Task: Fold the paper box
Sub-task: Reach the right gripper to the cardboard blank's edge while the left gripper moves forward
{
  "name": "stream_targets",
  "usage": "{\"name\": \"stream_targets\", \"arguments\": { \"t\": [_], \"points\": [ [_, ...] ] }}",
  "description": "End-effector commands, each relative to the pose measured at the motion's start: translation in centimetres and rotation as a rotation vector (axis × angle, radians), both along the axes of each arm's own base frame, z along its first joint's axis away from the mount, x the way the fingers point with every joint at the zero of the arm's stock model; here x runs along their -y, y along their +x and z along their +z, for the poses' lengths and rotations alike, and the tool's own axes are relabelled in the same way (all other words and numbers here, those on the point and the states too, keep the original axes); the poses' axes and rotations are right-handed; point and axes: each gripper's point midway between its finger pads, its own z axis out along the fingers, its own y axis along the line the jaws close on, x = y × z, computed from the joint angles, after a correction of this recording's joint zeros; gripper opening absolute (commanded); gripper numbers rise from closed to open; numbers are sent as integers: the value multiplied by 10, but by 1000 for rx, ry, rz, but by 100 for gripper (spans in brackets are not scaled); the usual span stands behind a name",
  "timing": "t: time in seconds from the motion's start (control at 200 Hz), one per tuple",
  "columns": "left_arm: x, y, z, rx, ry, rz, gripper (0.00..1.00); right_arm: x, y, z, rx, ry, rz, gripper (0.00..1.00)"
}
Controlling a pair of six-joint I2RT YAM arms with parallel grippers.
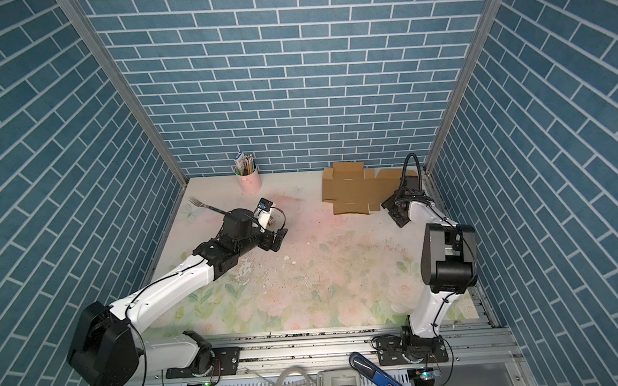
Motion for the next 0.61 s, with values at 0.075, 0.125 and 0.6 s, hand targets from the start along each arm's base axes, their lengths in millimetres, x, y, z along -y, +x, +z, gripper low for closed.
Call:
{"name": "stream_targets", "arguments": {
  "t": [0.075,0.125,0.6],
  "points": [
    [7,0,8,14,6,-13,100,8,15,1,12,92,-166,66],
    [7,0,9,17,4,-14,100,12,16,-4,2,99,-203,66],
    [10,-2,11,24,-3,-21,100,23,49,-36,19,255,-461,60]
  ]
}}
